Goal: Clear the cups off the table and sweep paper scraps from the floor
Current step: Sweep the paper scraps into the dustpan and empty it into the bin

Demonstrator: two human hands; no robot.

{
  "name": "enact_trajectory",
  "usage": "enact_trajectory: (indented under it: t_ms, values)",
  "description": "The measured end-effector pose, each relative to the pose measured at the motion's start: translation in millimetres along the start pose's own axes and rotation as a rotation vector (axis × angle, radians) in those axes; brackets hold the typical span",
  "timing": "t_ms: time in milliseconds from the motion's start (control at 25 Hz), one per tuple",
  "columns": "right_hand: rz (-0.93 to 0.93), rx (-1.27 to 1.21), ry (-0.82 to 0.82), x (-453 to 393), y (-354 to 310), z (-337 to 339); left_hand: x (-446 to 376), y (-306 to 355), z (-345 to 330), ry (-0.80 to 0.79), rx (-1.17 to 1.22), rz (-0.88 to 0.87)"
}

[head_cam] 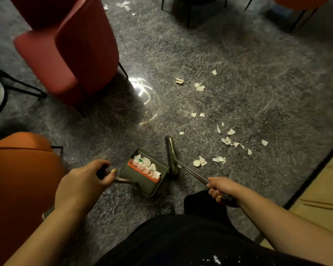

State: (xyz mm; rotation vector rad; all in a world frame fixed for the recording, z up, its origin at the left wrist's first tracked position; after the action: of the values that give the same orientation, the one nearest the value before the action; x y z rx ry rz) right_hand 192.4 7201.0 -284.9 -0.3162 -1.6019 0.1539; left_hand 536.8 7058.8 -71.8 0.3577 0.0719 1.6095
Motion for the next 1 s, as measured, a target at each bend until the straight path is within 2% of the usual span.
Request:
enact_trajectory:
  t_ms: [240,600,800,1000]
  values:
    - [0.006,0.069,0.052,-7,-22,64,-15,40,-14,-0.007,-0.006,0.07]
    - [0.012,0.043,0.177,-4,-61,218,-52,178,-62,0.0,0.016,0.0]
    - [0.023,-0.071,0.252,-6,-73,284,-66,240,-78,0.033,0.071,-0.042]
    - [0.052,-0.293,0.23,2,-82,331,-74,288,-98,0.001,0.072,-0.123]
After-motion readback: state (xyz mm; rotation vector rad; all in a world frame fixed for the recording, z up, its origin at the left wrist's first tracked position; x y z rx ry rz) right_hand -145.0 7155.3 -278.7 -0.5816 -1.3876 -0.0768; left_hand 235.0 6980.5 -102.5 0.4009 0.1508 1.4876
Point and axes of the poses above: each hand's wrist, its own x-axis away from the middle knuckle, its own z-axis out of the back of the hand, y = z × x, the point moved 10 cm from there along -x, towards the middle knuckle, and after that the axes turned 5 degrees about z, right-handed, at the moved point
